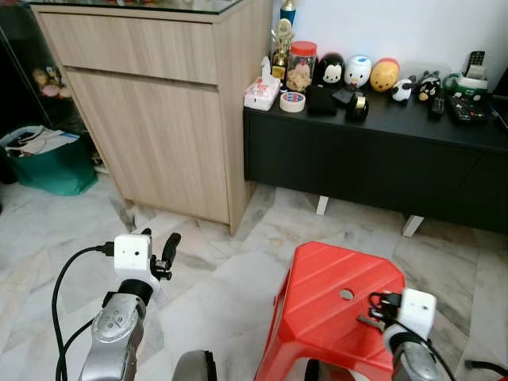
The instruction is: Hang keys on a hook
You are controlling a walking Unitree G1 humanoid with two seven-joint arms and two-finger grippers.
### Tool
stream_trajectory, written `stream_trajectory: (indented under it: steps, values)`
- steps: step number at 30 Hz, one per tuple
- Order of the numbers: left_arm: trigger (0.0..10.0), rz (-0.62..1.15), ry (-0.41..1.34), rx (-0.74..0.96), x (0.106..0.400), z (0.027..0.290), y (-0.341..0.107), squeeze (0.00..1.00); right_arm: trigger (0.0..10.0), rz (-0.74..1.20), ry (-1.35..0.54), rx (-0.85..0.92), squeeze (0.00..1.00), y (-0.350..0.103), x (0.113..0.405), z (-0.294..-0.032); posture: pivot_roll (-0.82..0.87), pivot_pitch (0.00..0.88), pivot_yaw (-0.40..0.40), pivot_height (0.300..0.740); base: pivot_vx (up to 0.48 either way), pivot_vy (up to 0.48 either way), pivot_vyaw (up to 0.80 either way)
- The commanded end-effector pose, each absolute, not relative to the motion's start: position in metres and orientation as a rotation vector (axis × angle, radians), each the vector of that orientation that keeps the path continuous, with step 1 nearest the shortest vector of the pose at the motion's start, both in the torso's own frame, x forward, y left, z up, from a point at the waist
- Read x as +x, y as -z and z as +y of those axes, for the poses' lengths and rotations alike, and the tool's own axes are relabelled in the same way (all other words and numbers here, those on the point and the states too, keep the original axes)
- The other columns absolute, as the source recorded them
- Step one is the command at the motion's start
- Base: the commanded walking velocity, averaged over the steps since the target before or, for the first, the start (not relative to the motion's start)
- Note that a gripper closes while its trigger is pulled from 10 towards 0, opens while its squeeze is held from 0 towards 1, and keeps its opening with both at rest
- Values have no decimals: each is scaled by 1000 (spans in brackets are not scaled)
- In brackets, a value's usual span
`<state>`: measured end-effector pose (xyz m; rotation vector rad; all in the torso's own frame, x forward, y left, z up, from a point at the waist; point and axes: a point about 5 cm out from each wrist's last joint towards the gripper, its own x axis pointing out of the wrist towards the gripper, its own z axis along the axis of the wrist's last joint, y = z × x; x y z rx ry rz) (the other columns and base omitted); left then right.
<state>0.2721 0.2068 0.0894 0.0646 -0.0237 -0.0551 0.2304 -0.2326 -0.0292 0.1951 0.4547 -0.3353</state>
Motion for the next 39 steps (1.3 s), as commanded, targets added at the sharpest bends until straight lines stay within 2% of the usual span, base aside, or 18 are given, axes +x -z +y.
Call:
stream_trajectory:
  steps: [1,6,18,19,20,21,30,39]
  values:
    - [10000,-16,70,74,272,205,-90,0,10000,466,377,246,1000,32,226,-236,84,0,-30,601,0,0,0]
    - [10000,-15,73,81,271,207,-92,0,10000,480,464,315,1000,35,223,-244,85,0,-23,601,0,0,0]
    - [10000,-13,90,96,275,208,-95,0,10000,578,439,297,1000,44,219,-244,86,0,-15,601,0,0,0]
    - [10000,-14,90,96,275,208,-95,0,10000,577,434,301,737,44,219,-244,86,0,-15,601,0,0,0]
    - [10000,-14,91,96,275,208,-95,0,10000,575,432,306,737,44,219,-244,86,0,-15,601,0,0,0]
    - [10000,-14,91,97,275,208,-95,0,10000,575,429,308,0,44,218,-244,87,0,-16,601,0,0,0]
    - [10000,-15,83,106,275,212,-95,0,10000,595,448,316,0,49,210,-249,89,0,-18,601,0,0,0]
    - [10000,-16,92,122,275,212,-96,0,10000,629,407,375,0,55,207,-240,91,0,-13,601,0,0,0]
